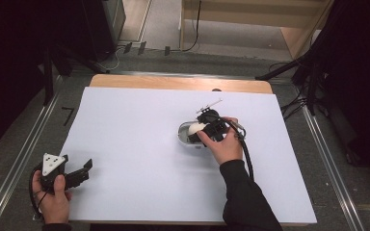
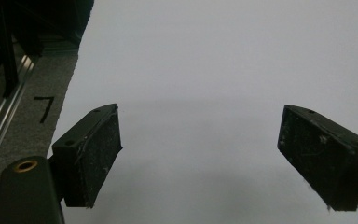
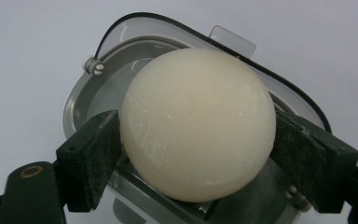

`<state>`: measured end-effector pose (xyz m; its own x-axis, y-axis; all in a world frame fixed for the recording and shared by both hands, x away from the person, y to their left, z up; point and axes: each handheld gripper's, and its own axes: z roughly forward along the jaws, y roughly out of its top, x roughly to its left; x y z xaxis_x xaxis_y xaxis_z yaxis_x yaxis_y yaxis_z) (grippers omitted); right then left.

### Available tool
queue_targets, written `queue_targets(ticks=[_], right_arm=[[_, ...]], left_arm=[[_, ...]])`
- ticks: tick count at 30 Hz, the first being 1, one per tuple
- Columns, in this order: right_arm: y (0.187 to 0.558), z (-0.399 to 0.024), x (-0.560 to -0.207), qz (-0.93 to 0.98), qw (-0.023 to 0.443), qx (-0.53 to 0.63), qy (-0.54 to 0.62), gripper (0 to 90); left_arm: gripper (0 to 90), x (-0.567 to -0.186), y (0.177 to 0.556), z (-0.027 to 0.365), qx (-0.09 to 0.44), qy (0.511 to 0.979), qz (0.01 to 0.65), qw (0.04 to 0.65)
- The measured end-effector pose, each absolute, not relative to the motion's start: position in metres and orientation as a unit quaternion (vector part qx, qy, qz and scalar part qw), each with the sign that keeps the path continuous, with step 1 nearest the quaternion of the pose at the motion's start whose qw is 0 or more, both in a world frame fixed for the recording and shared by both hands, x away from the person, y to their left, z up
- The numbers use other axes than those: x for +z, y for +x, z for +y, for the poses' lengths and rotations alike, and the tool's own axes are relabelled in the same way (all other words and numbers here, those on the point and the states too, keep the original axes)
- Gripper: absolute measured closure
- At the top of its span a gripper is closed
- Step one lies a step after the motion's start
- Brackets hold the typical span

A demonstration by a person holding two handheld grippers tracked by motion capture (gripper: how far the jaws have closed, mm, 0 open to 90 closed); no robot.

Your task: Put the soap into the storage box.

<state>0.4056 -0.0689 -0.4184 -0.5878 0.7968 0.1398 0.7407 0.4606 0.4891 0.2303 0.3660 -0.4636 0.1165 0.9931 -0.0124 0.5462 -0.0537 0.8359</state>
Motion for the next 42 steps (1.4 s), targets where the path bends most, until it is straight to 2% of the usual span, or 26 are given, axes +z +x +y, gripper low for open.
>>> queue_targets(ticks=[4, 42], right_arm=[[0.404, -0.070, -0.417, 0.856, 0.051, 0.258, 0.444, 13.4], [0.391, -0.096, -0.393, 0.833, 0.083, 0.290, 0.463, 13.1]], left_arm=[[14.4, -0.464, 0.230, 0.366, 0.311, 0.656, 0.587, 0.358], [14.4, -0.464, 0.231, 0.365, 0.314, 0.656, 0.586, 0.357]])
